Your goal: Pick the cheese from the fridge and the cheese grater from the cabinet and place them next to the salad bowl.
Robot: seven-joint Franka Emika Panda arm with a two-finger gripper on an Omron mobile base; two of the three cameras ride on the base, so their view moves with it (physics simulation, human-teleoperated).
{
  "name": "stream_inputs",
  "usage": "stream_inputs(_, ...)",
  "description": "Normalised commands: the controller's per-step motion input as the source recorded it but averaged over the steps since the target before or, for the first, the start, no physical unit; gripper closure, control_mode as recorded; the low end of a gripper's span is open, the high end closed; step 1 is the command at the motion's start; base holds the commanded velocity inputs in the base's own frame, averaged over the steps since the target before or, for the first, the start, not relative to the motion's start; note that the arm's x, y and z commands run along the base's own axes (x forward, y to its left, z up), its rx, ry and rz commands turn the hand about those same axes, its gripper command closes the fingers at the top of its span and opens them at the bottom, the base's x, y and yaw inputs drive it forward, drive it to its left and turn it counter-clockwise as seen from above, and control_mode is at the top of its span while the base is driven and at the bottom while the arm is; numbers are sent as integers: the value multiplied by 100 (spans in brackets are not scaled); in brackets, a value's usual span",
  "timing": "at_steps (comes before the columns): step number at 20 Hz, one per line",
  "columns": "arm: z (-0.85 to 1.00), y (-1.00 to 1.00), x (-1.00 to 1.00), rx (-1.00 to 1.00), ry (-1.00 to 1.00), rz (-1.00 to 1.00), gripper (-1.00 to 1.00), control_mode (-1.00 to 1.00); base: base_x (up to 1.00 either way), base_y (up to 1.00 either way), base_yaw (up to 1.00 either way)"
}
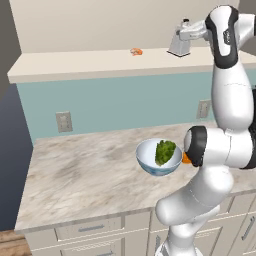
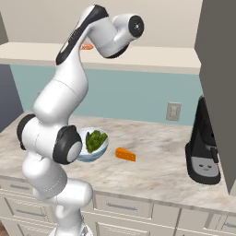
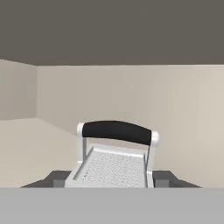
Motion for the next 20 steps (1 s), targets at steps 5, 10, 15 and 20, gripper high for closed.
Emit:
stream_inputs(5,32,0,-10,0,21,-13,100,-100,0,0,0)
stream_inputs(10,-40,-5,-35,4,0,-9,100,-100,0,0,0)
stream_inputs(15,-32,-4,-51,4,-11,-8,100,-100,0,0,0)
stream_inputs(20,0,0,-52,0,-11,-6,100,-100,0,0,0)
